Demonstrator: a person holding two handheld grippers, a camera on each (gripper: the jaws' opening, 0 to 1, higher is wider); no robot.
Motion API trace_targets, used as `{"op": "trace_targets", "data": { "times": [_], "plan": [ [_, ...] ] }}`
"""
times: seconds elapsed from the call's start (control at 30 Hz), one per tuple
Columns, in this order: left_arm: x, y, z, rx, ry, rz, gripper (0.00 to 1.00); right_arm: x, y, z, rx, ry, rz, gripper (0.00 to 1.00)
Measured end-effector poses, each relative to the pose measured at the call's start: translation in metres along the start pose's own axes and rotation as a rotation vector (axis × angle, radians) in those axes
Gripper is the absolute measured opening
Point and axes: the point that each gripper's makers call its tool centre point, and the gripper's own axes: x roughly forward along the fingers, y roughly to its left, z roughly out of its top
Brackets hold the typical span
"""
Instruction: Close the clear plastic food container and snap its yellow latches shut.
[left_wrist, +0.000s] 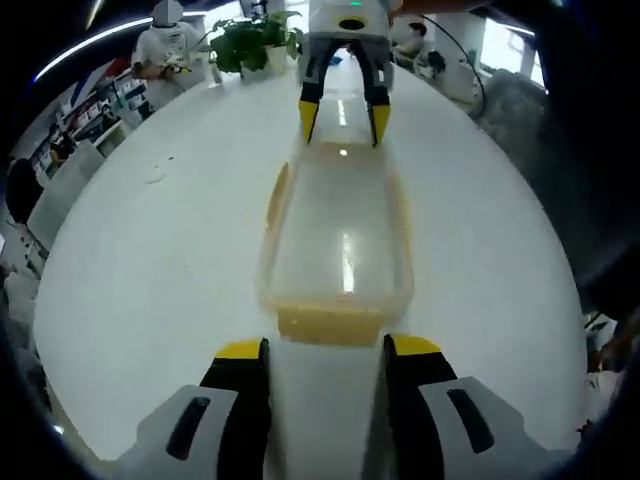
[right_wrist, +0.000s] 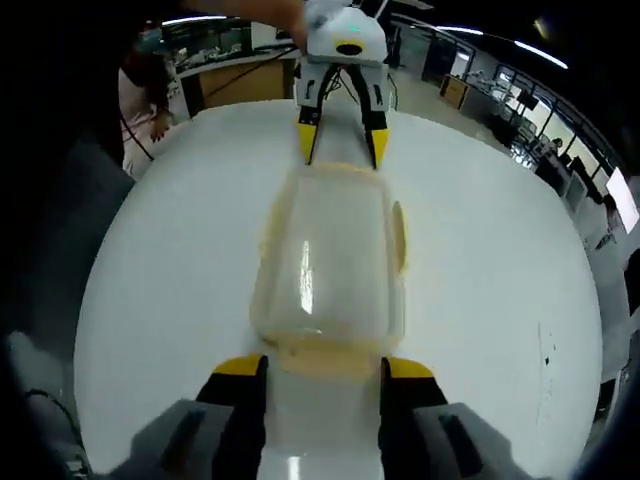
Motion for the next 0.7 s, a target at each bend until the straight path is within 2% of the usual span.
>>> {"op": "trace_targets", "data": {
  "times": [0.13,0.17,0.2,0.23,0.37,0.47,0.57,0.7],
  "plan": [
    [0.0016,-0.0061,0.0045,0.037,0.006,-0.029,0.40,0.0058,0.0029,0.0055,0.010,-0.002,0.039,0.39],
    [0.0021,-0.0099,0.0054,0.053,0.009,-0.044,0.38,0.0059,0.0063,0.0088,0.029,-0.013,0.069,0.38],
    [0.0009,-0.0082,0.0048,0.068,0.019,-0.046,0.38,0.0052,0.0016,0.0081,0.055,-0.004,0.046,0.37],
    [0.0010,-0.0073,0.0053,0.059,0.024,-0.045,0.38,0.0055,0.0009,0.0074,0.030,0.001,0.054,0.37],
    [0.0028,-0.0067,0.0023,0.077,0.039,-0.055,0.38,0.0056,-0.0013,0.0057,0.034,0.026,0.057,0.36],
    [0.0049,-0.0088,0.0037,0.092,0.085,-0.064,0.38,0.0054,-0.0036,0.0043,0.047,0.029,0.060,0.36],
    [0.0045,-0.0085,0.0027,0.079,0.101,-0.058,0.38,0.0052,-0.0021,0.0031,0.041,0.043,0.057,0.36],
    [0.0038,-0.0088,0.0027,0.044,0.089,-0.050,0.36,0.0049,-0.0010,0.0029,0.039,0.055,0.054,0.35]
  ]
}}
